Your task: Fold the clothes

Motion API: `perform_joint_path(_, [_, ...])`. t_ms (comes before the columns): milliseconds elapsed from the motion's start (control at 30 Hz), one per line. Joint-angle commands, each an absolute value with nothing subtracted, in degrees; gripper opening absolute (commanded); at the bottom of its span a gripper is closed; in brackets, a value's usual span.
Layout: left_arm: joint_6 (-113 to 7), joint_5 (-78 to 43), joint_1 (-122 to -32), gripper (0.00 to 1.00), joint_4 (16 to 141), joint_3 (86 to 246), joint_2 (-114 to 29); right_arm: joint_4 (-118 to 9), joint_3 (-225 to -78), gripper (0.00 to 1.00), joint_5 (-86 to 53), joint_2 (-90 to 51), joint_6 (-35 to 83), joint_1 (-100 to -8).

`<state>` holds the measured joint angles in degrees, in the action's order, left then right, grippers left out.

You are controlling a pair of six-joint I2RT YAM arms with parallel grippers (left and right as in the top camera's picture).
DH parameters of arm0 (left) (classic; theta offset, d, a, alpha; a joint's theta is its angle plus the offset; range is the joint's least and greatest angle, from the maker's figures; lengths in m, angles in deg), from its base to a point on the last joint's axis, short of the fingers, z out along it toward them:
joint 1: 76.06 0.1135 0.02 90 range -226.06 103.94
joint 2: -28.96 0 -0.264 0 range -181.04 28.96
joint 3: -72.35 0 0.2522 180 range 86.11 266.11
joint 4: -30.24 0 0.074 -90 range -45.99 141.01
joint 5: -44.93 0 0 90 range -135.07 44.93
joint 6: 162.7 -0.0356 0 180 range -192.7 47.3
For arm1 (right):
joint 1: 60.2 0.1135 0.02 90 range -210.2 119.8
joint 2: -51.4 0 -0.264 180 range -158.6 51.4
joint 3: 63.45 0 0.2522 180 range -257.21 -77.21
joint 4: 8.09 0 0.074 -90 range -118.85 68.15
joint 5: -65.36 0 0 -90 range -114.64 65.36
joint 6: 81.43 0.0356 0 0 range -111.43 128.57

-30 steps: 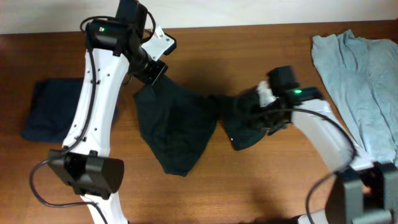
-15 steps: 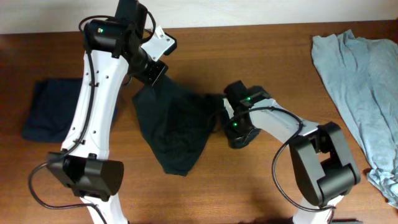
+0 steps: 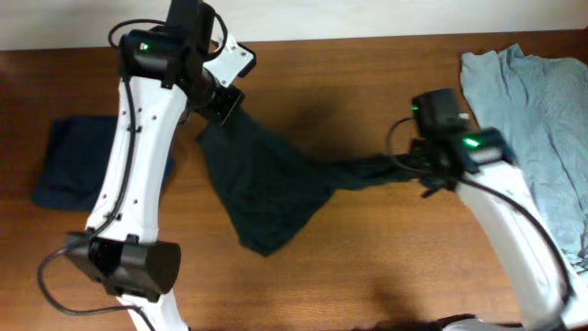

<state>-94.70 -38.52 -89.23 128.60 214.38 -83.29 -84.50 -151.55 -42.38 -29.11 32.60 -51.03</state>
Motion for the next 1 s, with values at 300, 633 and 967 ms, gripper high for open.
perform_joint_path(300, [-93.74,-39.57,-89.51,0.01,128.19,215.12,-72.88,-94.99,-151.86,0.04,-37.13,-21.85,35.49,-51.93])
perform_joint_path(633, [-93.74,-39.55,-89.51,0.01,126.7,215.12,-72.6,-82.1,-151.69,0.09,-37.72,-33.57,35.49,-53.7])
perform_joint_path(967, [-93.74,-39.48,-89.58,0.0,126.57,215.1,-72.6,-77.11,-151.71,0.49,-27.1,-45.3,31.01,-57.09])
